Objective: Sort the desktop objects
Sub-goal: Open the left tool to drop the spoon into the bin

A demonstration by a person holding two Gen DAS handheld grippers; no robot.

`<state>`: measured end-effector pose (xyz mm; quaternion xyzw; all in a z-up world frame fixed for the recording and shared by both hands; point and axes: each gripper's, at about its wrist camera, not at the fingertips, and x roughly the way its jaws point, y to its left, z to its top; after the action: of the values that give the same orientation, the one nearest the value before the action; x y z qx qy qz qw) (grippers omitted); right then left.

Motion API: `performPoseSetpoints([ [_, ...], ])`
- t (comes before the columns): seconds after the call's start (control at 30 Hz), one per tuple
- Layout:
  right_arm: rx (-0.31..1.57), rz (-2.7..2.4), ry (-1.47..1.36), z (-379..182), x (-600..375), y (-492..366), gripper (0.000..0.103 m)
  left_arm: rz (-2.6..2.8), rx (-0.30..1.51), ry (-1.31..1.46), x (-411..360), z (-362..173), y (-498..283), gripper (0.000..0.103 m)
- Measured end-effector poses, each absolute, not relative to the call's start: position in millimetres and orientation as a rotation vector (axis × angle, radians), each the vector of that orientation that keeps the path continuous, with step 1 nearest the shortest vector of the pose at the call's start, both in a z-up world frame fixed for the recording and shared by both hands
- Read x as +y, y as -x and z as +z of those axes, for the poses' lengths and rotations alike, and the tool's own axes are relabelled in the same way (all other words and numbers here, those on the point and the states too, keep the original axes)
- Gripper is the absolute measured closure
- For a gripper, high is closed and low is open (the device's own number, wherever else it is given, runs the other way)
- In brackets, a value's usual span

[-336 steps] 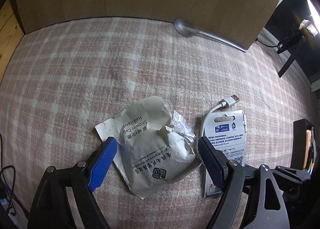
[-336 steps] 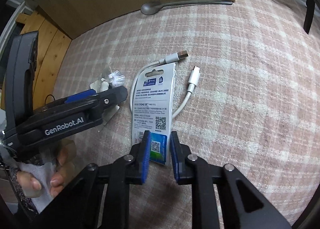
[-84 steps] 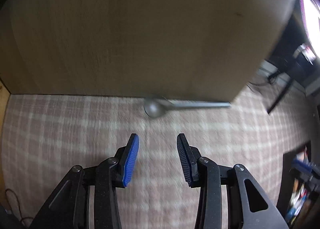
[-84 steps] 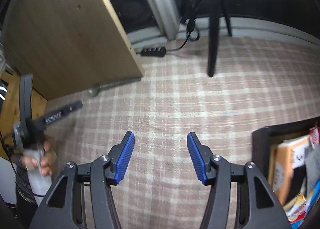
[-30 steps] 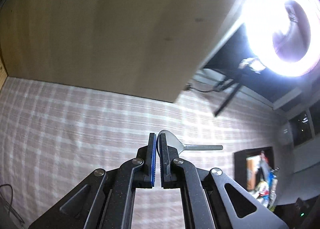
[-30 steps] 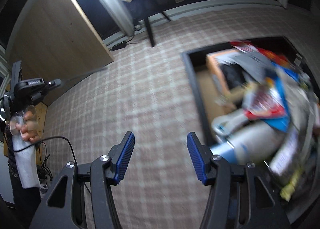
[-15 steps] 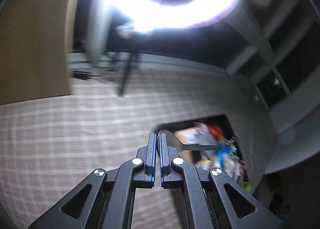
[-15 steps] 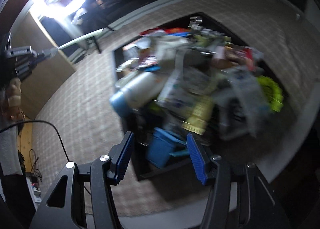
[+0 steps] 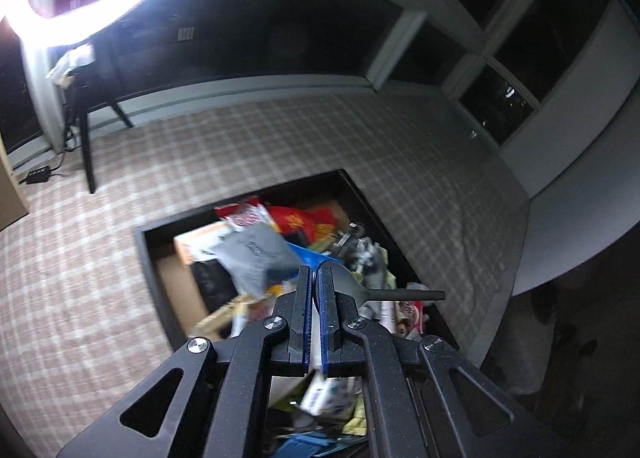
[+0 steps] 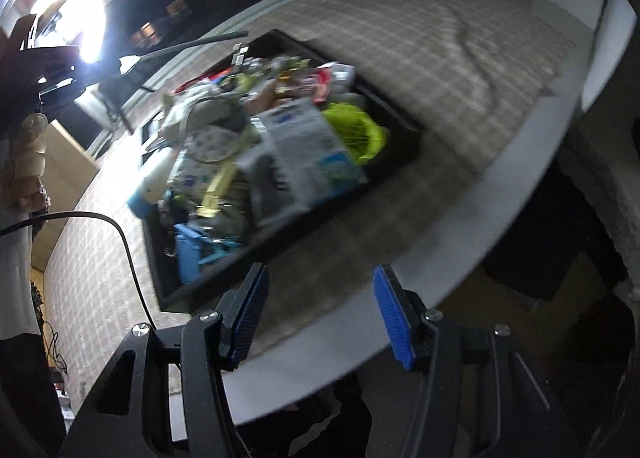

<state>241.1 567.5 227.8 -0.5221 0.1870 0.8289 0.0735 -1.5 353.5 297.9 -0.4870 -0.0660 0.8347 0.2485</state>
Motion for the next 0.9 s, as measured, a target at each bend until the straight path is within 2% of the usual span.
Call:
performPoseSetpoints([
  [0.1, 0.578, 2.475, 1.559, 228.1, 579.5, -250.3, 0.049, 2.274, -0.093, 1.345, 373.0, 292.2, -2.9, 0.095],
  [0.13, 0.575, 2.473, 1.558, 227.9, 581.5, -251.3, 0.049, 2.281, -0.077, 1.363, 376.0, 290.5, -2.9, 0.074],
  [0.17, 0.573, 2.473, 1.559, 227.7, 583.4, -251.7, 0.049, 2.295, -0.068, 1.372, 377.0, 288.7, -3.8, 0.058],
  [0.4, 0.558, 2.512, 1.59, 225.1, 581.1, -244.8, 0.049, 2.37, -0.028, 1.373, 359.5, 286.9, -13.6, 0.057],
  [0.73, 0.469, 2.608, 1.676, 225.7, 541.9, -220.1, 0.048, 2.466, 0.031, 1.467, 293.6, 266.7, -45.6, 0.052],
  [0.9, 0.389, 2.672, 1.716, 228.1, 506.3, -209.5, 0.047, 2.517, 0.061, 1.502, 254.3, 260.8, -77.7, 0.045],
])
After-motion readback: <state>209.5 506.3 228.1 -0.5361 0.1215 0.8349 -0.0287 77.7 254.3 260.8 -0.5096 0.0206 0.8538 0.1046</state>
